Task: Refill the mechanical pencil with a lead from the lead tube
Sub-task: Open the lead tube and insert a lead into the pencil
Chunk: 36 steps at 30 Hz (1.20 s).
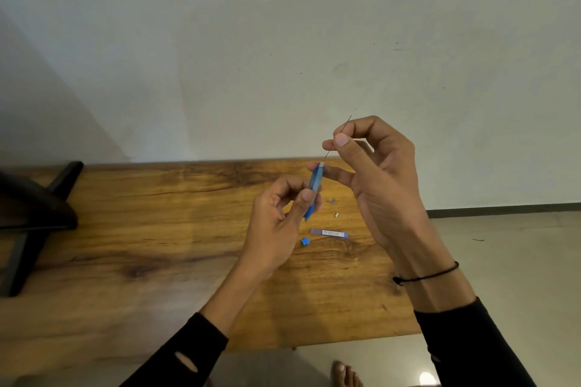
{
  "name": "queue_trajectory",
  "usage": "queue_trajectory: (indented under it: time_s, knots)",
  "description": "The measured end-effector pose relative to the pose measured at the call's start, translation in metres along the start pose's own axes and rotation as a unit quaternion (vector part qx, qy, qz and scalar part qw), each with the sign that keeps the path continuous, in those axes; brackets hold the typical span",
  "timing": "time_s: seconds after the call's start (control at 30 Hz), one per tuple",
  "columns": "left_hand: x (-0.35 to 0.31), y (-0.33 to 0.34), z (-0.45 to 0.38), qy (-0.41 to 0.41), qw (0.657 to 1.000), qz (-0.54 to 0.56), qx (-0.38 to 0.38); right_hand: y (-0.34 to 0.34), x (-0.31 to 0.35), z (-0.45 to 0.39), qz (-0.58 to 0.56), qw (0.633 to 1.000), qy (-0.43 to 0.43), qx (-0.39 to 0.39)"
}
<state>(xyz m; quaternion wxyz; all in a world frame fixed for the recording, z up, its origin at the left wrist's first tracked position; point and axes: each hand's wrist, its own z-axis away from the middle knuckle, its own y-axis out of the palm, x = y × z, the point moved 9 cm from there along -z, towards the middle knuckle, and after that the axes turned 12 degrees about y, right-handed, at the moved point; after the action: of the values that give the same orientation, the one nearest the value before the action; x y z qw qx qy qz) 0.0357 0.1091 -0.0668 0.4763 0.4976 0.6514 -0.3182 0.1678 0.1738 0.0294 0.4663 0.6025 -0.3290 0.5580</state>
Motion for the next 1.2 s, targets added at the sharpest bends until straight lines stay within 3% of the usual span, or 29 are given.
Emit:
queue_trajectory:
  time_s: [0.6,0.9,1.0,1.07,1.13,1.2]
  knots:
    - [-0.002,-0.001,0.0,-0.005,1.0,0.008,-0.01,-0.005,-0.005,-0.003,0.092,0.995,-0.024,-0.025]
    - [-0.008,-0.002,0.0,0.018,0.999,0.013,-0.024,-0.001,-0.013,-0.003,0.029,0.999,-0.004,0.016]
    - [-0.008,-0.003,-0.001,0.025,0.999,0.012,-0.024,-0.012,-0.014,-0.009,0.065,0.998,-0.011,-0.005]
    - [-0.008,-0.004,-0.002,0.028,0.999,0.01,-0.025,-0.038,-0.018,-0.017,0.199,0.977,-0.023,-0.069]
    - [-0.006,-0.006,-0.002,0.029,0.999,0.01,-0.029,-0.071,-0.036,-0.027,0.38,0.917,0.008,-0.119]
    - [-0.005,-0.007,-0.002,0.032,0.999,0.012,-0.031,-0.096,-0.067,-0.033,0.509,0.849,0.083,-0.113]
